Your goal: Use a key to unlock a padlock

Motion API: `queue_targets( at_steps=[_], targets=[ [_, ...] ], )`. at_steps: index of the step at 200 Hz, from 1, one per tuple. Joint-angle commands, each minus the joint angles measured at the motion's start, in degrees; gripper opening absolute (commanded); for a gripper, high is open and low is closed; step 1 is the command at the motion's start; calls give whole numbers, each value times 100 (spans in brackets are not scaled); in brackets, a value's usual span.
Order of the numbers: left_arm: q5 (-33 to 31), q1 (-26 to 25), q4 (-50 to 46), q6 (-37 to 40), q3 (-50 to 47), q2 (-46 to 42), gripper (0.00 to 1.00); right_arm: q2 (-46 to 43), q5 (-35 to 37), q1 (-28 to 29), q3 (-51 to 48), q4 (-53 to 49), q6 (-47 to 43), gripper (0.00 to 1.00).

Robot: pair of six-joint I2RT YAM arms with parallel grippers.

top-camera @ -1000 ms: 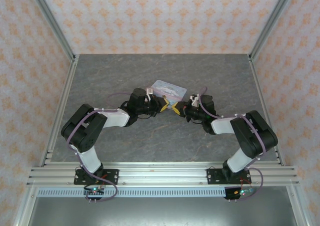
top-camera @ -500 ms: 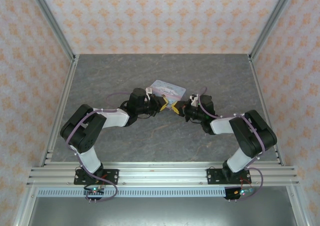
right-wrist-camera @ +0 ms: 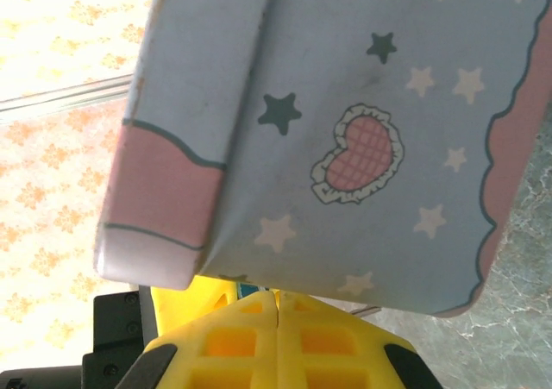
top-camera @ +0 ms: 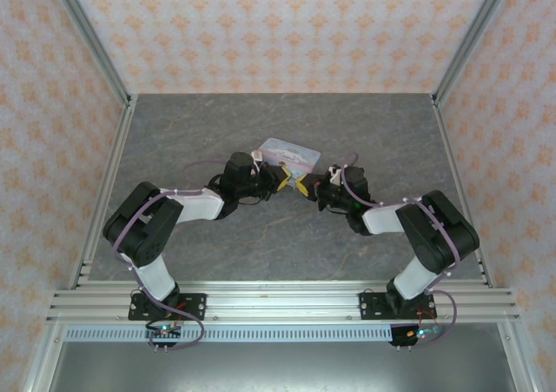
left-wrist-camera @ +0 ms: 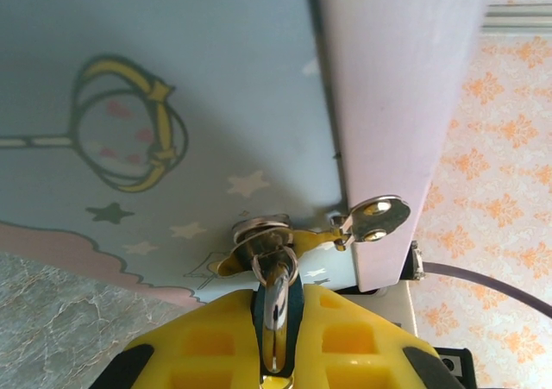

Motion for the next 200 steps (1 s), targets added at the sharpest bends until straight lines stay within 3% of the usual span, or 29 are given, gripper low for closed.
queue_targets(
  at_steps=[1, 123, 200],
  targets=[
    [280, -169, 207, -82, 155, -175, 0, 198, 139, 93, -12, 1068, 471, 0],
    [159, -257, 660, -938, 96, -252, 0, 563, 231, 107, 3, 1328, 679, 0],
    [181, -266, -86, -415, 191, -410, 0, 521, 94, -63, 143, 1305, 736, 0]
  ],
)
